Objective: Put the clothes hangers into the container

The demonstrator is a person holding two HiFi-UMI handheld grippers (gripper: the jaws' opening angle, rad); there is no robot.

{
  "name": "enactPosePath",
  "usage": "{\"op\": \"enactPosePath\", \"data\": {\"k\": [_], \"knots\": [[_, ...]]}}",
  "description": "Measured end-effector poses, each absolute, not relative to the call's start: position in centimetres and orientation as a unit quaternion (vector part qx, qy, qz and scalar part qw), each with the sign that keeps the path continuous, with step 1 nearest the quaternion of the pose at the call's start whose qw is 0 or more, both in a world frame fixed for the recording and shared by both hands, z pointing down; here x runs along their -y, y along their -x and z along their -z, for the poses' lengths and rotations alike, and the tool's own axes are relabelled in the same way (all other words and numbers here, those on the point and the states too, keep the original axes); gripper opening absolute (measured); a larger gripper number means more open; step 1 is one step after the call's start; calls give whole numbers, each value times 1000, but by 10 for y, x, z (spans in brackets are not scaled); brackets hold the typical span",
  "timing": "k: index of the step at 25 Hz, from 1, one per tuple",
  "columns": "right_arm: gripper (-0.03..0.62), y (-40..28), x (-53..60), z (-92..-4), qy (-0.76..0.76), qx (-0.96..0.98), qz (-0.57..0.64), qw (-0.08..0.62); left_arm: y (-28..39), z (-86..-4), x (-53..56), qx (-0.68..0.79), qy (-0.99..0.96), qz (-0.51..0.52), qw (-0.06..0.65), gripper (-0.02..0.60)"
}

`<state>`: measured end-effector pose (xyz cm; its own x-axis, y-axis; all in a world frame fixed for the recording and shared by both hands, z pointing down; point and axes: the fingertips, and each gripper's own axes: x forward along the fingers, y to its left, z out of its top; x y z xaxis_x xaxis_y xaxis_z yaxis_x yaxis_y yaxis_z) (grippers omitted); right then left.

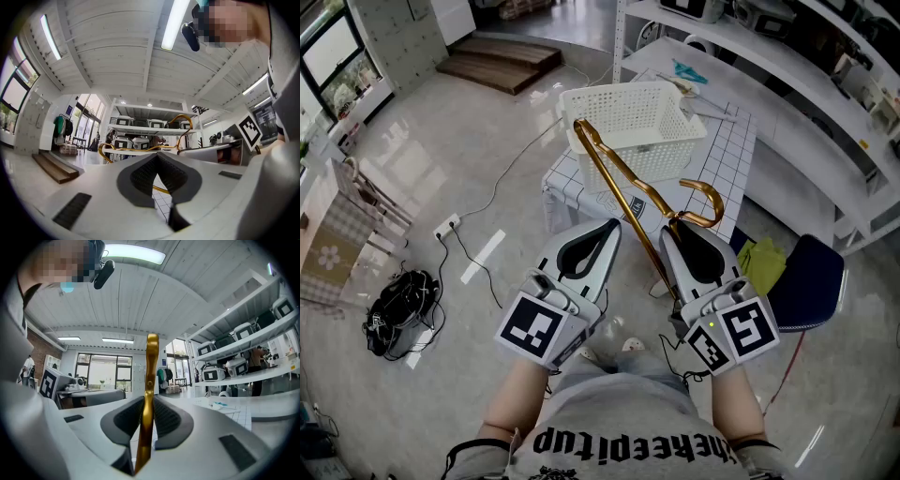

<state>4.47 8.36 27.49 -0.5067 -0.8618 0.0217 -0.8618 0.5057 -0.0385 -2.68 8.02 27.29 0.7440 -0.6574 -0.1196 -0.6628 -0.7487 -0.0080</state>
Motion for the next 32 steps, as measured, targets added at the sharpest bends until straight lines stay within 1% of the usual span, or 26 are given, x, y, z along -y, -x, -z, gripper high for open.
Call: {"op": "enactPosePath", "data": {"k": [15, 27, 32], "knots": [[67, -34, -87, -275, 501, -865, 17, 0, 38, -278, -84, -352, 935, -50, 17, 21], [66, -9, -91, -278, 525, -851, 20, 22, 80, -283, -90, -351, 934, -55, 26, 21], [66, -3, -87, -282, 535, -845, 20, 19, 94, -287, -85, -351, 934, -60, 24, 21]]}}
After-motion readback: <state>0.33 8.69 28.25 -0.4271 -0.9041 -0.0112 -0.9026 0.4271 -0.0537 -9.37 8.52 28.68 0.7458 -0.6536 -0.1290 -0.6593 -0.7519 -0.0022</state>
